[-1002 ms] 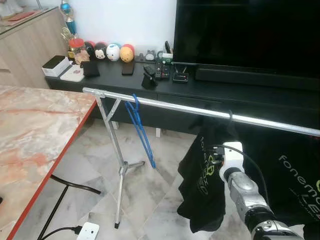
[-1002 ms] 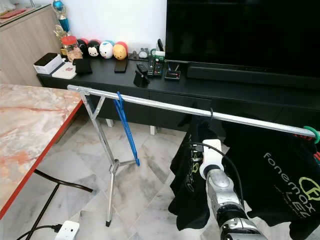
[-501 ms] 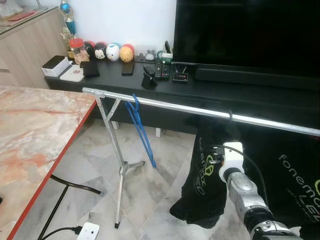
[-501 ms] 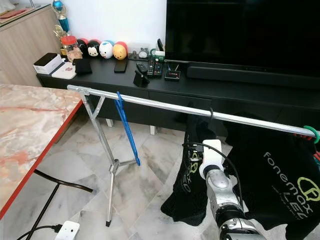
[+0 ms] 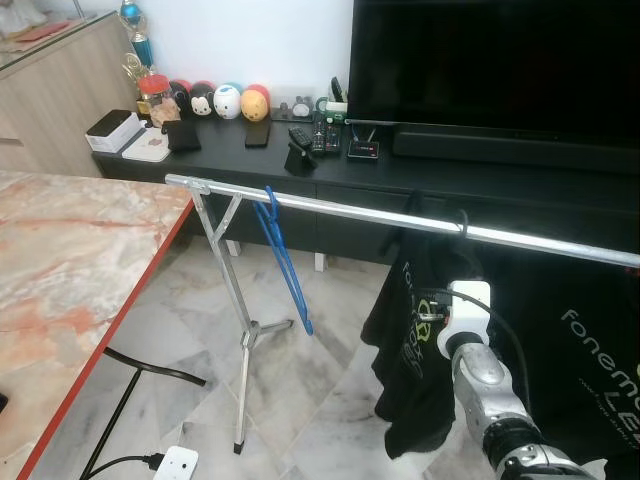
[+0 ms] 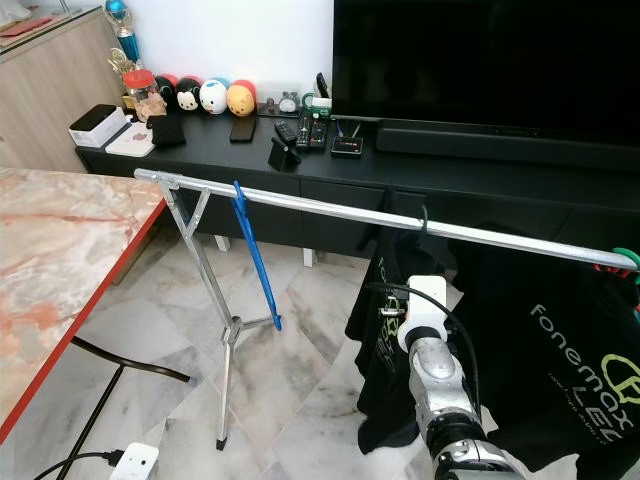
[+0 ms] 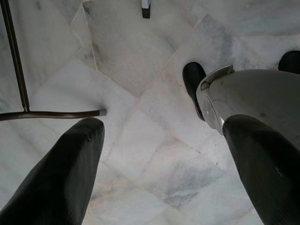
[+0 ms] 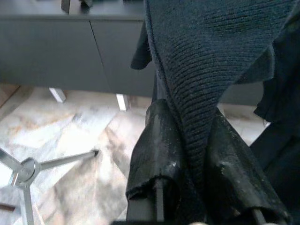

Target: Hang hanger

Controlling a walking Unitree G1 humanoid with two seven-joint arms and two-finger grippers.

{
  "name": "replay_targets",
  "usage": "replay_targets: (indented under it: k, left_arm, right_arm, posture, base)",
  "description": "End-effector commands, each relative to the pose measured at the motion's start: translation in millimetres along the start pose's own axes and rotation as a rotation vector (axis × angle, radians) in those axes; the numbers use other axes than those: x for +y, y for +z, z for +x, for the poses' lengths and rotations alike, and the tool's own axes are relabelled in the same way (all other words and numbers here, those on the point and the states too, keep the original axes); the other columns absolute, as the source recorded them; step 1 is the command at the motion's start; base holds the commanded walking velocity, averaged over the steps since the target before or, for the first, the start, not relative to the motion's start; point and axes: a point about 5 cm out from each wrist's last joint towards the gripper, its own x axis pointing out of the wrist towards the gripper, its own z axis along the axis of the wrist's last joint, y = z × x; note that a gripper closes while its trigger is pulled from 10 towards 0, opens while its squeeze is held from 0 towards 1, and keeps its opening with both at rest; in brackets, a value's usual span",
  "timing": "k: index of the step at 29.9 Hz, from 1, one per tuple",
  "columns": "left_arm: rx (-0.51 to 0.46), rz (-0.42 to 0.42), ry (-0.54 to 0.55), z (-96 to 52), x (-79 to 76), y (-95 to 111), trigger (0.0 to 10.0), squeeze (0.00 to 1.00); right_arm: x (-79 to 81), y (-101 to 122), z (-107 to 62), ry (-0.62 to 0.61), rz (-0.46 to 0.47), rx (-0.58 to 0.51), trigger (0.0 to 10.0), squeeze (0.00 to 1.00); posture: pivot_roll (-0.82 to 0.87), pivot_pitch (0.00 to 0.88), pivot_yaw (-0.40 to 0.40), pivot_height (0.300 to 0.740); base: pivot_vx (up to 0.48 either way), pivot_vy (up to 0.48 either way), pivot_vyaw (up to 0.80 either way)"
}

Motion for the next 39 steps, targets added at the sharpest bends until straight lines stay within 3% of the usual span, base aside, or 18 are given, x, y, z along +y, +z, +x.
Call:
replay_targets:
  k: [1,7,8,12,17,31,39]
  left_arm:
    - [0.024,0.017,0.001,-0.9,1.3,-7,10.0,0.0]
    - [0.028,0.017,-0.003,-0.9,0.4,-8,10.0,0.0]
    - [0.027,0.017,-0.002,-0.9,0.4,-8,10.0,0.0]
    - [0.02,0.011,0.004,-0.8,0.7,-7,10.0,0.0]
    - [0.01,0.0,0.005,-0.7,1.4,-5,10.0,0.0]
    - [-0.007,-0.001,0.001,-0.4,1.7,0,10.0,0.0]
    - [-0.007,0.001,-0.002,-0.4,1.5,0,10.0,0.0]
  right_arm:
    - [1.5,12,0.8,-0.007,-0.005,-0.083,0.0,0.0]
    - [10.5,-8,-11.2,0.021,0.0,-0.04,0.0,0.0]
    - [10.1,-12,-12.8,0.015,-0.007,-0.024,10.0,0.0]
    - [12.9,-31,-27.8,0.04,-0.087,0.009,10.0,0.0]
    - [12.0,-36,-33.2,0.019,-0.071,0.015,10.0,0.0]
    - [21.2,-22,-23.6,0.004,-0.056,-0.014,10.0,0.0]
    - [16.4,-21,-22.0,-0.02,-0.051,-0.007,10.0,0.0]
  posture:
    - [-0.02,0.0,0.041,0.74]
    - [-0.02,0.0,0.038,0.74]
    - [-0.02,0.0,0.037,0.74]
    - [-0.02,0.0,0.034,0.74]
    - [-0.03,0.0,0.037,0.74]
    - [-0.01,0.0,0.036,0.74]
    - [-0.01,0.0,0.033,0.74]
  base:
    - [0.0,0.0,0.0]
    - [0.0,0.0,0.0]
    - [0.0,0.0,0.0]
    - [0.0,0.0,0.0]
    - [0.0,0.0,0.0]
    - [0.0,0.0,0.0]
    - [0.0,0.0,0.0]
